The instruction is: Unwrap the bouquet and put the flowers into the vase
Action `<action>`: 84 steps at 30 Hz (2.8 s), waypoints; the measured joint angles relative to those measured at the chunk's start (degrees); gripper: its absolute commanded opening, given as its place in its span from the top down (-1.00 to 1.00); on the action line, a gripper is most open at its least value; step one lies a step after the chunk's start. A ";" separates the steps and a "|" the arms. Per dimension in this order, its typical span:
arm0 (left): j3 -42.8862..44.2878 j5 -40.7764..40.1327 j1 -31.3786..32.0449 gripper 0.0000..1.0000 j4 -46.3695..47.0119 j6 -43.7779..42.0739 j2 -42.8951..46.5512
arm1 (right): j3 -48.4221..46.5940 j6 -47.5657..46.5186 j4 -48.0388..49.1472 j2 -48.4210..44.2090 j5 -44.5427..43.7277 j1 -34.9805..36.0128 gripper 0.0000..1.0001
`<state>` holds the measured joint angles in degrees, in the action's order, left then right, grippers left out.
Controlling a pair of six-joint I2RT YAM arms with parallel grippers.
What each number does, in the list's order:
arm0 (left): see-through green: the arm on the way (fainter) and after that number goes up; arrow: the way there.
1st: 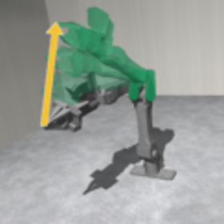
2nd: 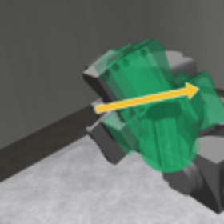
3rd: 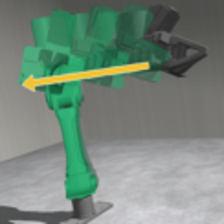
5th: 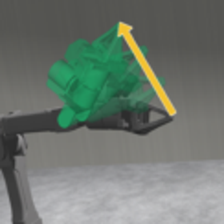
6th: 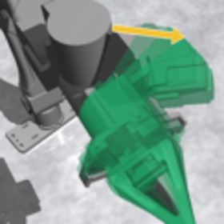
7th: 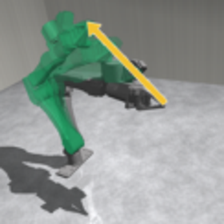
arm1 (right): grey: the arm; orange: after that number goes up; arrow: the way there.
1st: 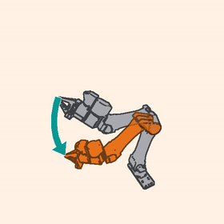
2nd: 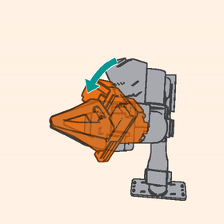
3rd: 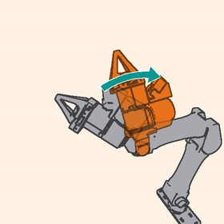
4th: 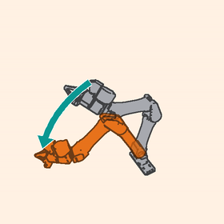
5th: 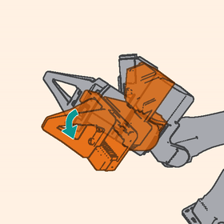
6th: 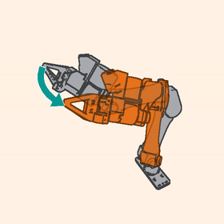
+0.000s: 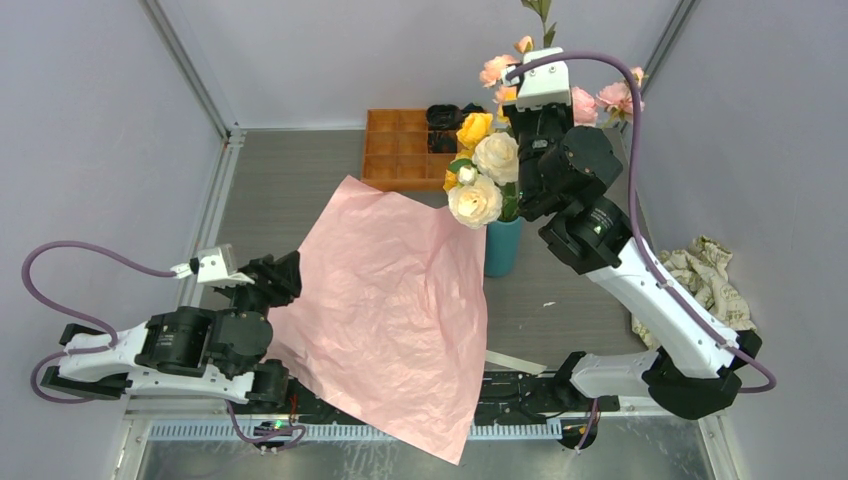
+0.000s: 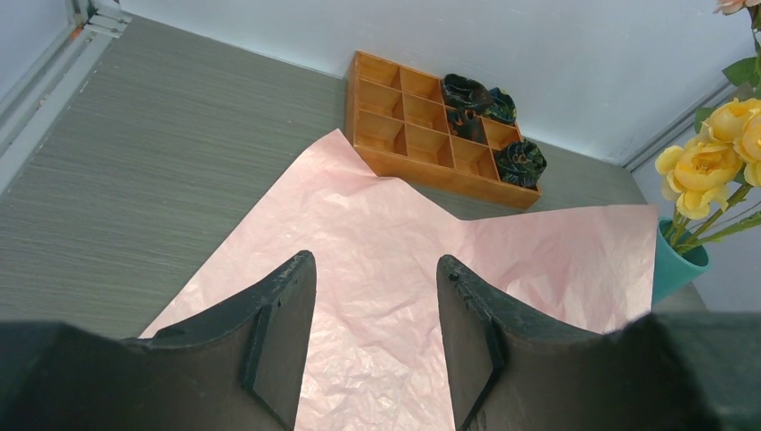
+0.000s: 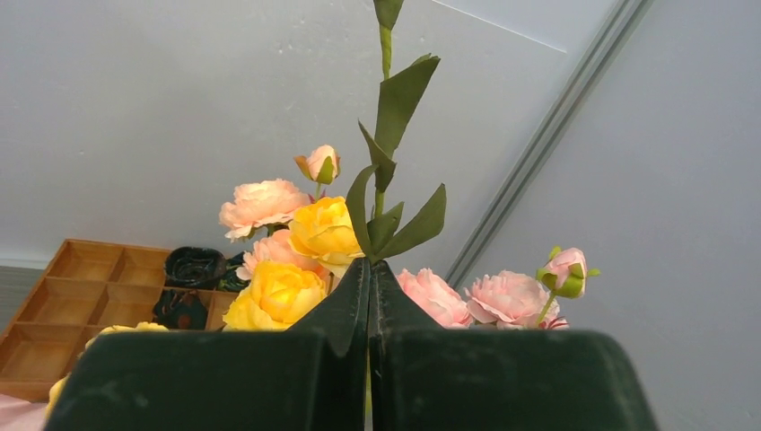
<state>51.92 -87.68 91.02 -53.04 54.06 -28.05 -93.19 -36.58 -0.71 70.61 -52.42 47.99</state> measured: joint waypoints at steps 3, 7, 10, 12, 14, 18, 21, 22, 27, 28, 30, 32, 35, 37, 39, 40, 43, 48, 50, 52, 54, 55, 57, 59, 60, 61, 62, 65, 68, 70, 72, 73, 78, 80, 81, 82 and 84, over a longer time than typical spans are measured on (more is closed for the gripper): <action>0.00 0.00 0.00 -0.06 -0.02 0.00 0.00 | -0.22 -0.63 0.15 0.28 -0.26 0.50 0.98; 0.00 0.00 0.00 -0.06 -0.09 0.02 0.02 | 0.33 -0.79 0.33 0.46 -0.63 0.81 0.98; 0.00 0.00 0.00 -0.06 -0.26 0.02 0.02 | 3.04 -0.04 0.50 -0.37 -0.98 0.96 0.99; 0.00 0.00 0.00 -0.06 -0.39 0.07 0.02 | 5.53 1.07 0.28 -1.31 -1.11 0.98 0.98; 0.00 0.00 0.00 -0.06 -0.44 0.15 0.04 | 8.66 2.80 -0.09 -2.45 -1.25 1.01 0.99; 0.00 0.00 0.00 -0.06 -0.46 0.46 0.04 | 14.12 6.80 -0.66 -4.44 -1.27 1.03 0.98; 0.00 0.00 0.00 -0.06 -0.52 0.74 0.04 | 17.20 9.33 -1.09 -5.53 -1.25 1.03 0.98; 0.00 0.00 0.00 -0.06 -0.55 0.81 0.04 | 18.03 10.16 -1.05 -5.75 -1.25 1.03 0.99; -0.04 0.00 0.00 -0.06 -0.57 1.01 0.07 | 21.92 14.08 -1.29 -7.02 -0.57 1.03 0.98; -0.09 0.00 0.00 -0.06 -0.57 1.03 0.09 | 22.67 14.91 -1.46 -7.48 -0.31 1.03 0.98; -0.20 0.00 0.00 -0.06 -0.59 1.03 0.17 | 24.33 16.70 -1.86 -8.85 0.04 1.03 0.99; -0.24 0.00 0.00 -0.06 -0.59 1.03 0.17 | 25.66 18.12 -2.14 -10.08 0.09 1.03 0.98; -0.26 0.00 0.00 -0.06 -0.59 1.03 0.17 | 27.74 20.22 -2.34 -11.82 0.04 1.03 0.98; -0.26 0.00 0.00 -0.06 -0.59 1.03 0.17 | 29.03 21.62 -2.56 -12.52 0.00 1.03 0.98; -0.26 0.00 0.00 -0.06 -0.59 1.05 0.15 | 29.97 22.88 -2.91 -12.72 -0.13 1.03 0.99; -0.26 0.00 0.00 -0.06 -0.59 1.05 0.15 | 30.42 23.45 -3.10 -12.76 -0.17 1.03 0.99; -0.26 0.00 0.00 -0.05 -0.59 1.05 0.15 | 32.57 25.66 -3.93 -13.00 -0.17 1.03 0.98; -0.26 0.00 0.00 -0.06 -0.57 1.05 0.15 | 35.47 28.46 -5.11 -13.03 -0.26 1.03 0.98; -0.26 0.00 0.00 -0.05 -0.59 1.07 0.15 | 36.57 29.49 -5.18 -13.03 -0.37 1.01 0.99; -0.26 0.00 0.00 -0.06 -0.59 1.07 0.15 | 37.48 30.36 -5.44 -13.00 -0.42 0.92 0.99; -0.26 0.00 0.00 -0.06 -0.57 1.09 0.15 | 37.99 31.10 -5.70 -12.94 -0.44 0.68 0.99; -0.28 0.00 0.00 -0.05 -0.57 1.09 0.15 | 38.03 31.30 -5.70 -12.85 -0.44 0.61 0.99; -0.28 0.00 0.00 -0.06 -0.59 1.09 0.15 | 38.34 32.11 -5.62 -12.83 -0.44 0.26 0.99; -0.28 0.00 0.00 -0.06 -0.59 1.09 0.15 | 38.84 32.79 -5.31 -12.81 -0.42 -0.11 0.99; -0.28 0.00 0.00 -0.05 -0.59 1.09 0.15 | 39.06 33.05 -5.29 -12.72 -0.42 -0.28 0.99; -0.28 0.00 0.00 -0.05 -0.59 1.09 0.15 | 39.45 33.51 -5.01 -12.63 -0.37 -0.55 0.99; -0.28 0.00 0.00 -0.05 -0.59 1.09 0.15 | 39.80 33.86 -4.81 -12.46 -0.37 -0.72 0.98; -0.28 0.00 0.00 -0.05 -0.59 1.09 0.15 | 41.11 35.01 -4.04 -11.78 -0.20 -1.36 0.94; -0.28 0.00 0.00 -0.05 -0.61 1.09 0.15 | 42.25 36.37 -3.82 -11.30 0.07 -1.75 0.87; -0.28 0.00 0.00 -0.05 -0.66 1.09 0.15 | 42.86 37.22 -3.82 -11.21 0.26 -1.99 0.76; -0.28 0.00 0.00 -0.05 -0.68 1.09 0.15 | 43.08 37.90 -3.82 -11.21 0.33 -2.05 0.58; -0.28 0.00 0.00 -0.05 -0.72 1.11 0.15 | 43.10 38.16 -3.87 -11.21 0.35 -2.05 0.45; -0.28 0.00 0.00 -0.06 -0.79 1.11 0.15 | 43.10 39.06 -5.09 -11.39 0.52 -2.25 0.05; -0.28 0.00 0.00 -0.06 -0.79 1.11 0.15 | 43.10 39.47 -5.79 -12.00 0.70 -2.32 -0.03; -0.28 0.00 0.00 -0.05 -0.79 1.11 0.15 | 43.10 39.60 -6.23 -12.44 0.76 -2.32 -0.06; -0.28 0.00 0.00 -0.06 -0.79 1.11 0.15 | 43.10 39.76 -6.80 -13.03 0.92 -2.34 -0.10; -0.28 0.00 0.00 -0.05 -0.76 1.11 0.15 | 43.04 39.91 -8.22 -14.23 1.14 -2.34 -0.19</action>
<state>51.64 -87.68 91.02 -53.80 55.18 -27.90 -50.15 3.33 -8.93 56.38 -51.29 45.65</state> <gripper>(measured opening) 0.528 0.542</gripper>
